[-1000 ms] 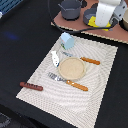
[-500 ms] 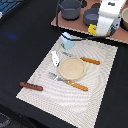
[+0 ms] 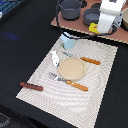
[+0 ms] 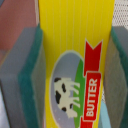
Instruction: Interact with the objects in diverse but meaningful ways.
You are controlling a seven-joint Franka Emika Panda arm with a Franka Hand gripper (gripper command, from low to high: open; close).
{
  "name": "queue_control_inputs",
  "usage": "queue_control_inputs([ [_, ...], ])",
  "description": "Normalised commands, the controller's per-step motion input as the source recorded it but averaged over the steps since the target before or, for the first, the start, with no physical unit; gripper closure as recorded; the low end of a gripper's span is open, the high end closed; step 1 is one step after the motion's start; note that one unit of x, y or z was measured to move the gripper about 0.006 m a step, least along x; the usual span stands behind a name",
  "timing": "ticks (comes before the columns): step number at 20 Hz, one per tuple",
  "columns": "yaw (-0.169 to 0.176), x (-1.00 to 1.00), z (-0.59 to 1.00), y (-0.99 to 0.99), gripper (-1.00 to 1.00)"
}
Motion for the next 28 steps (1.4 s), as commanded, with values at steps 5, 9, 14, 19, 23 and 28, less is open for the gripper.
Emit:
queue_control_inputs([
  [5, 0.016, -0.45, -0.47, -0.24, 1.0],
  [9, 0.015, -0.56, -0.55, -0.23, 1.0],
  [14, 0.017, -0.54, -0.55, -0.16, 1.0],
  [19, 0.022, -0.42, -0.38, -0.05, 1.0],
  [23, 0.029, -0.16, 0.26, 0.0, -1.0],
  [28, 0.058, -0.22, 0.83, 0.05, -1.0],
])
